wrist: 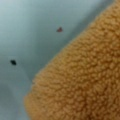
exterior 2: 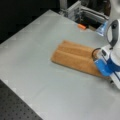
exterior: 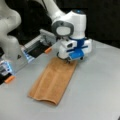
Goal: Folding a towel twice
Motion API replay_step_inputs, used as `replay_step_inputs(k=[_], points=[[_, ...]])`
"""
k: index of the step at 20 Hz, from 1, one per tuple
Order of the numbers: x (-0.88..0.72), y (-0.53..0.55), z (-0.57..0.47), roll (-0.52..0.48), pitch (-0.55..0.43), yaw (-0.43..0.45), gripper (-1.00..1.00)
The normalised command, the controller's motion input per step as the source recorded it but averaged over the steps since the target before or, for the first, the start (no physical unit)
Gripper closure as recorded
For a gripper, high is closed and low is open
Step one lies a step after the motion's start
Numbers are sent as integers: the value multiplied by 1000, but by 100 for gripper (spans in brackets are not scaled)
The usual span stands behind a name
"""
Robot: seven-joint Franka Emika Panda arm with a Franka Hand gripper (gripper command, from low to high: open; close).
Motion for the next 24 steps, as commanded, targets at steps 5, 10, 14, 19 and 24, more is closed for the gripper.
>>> replay_step_inputs(k=[5, 10, 14, 19, 24], points=[[-108, -42, -51, -209, 61, 121, -100], [-58, -49, -86, -188, -7, 162, -100], [12, -48, -112, -175, -48, 182, -100], [72, -22, -141, -106, -109, 150, 100], [66, 5, -133, -69, -99, 88, 100]])
